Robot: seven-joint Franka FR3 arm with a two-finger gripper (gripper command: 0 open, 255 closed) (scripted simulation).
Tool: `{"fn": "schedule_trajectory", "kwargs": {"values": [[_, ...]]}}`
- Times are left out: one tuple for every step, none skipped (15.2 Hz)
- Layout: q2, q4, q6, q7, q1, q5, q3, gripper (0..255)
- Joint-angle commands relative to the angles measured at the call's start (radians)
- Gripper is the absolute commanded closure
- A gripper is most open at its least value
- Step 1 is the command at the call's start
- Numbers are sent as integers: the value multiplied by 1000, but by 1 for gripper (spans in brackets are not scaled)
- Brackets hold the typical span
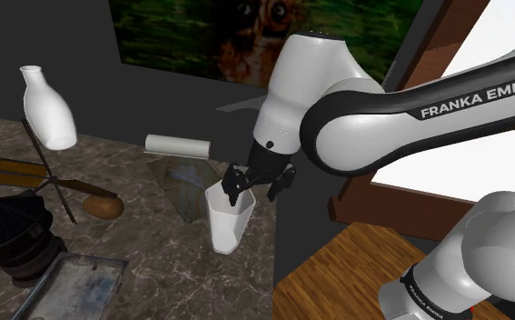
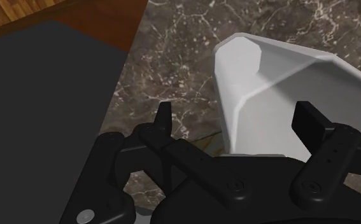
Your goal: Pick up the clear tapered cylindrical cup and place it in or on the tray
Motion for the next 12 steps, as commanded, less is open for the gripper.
{"fn": "schedule_trajectory", "kwargs": {"values": [[23,-9,32,7,-4,-7,10,0],[34,-14,47,10,-6,-11,14,0],[40,-17,57,12,-7,-13,17,0],[40,-17,57,12,-7,-13,17,0],[40,-17,57,12,-7,-13,17,0],[40,-17,57,12,-7,-13,17,0],[40,-17,57,12,-7,-13,17,0],[40,-17,57,12,-7,-13,17,0],[40,-17,57,12,-7,-13,17,0],[40,-17,56,12,-7,-13,17,0],[40,-17,56,12,-7,-13,17,255],[40,-17,56,12,-7,-13,17,255]]}}
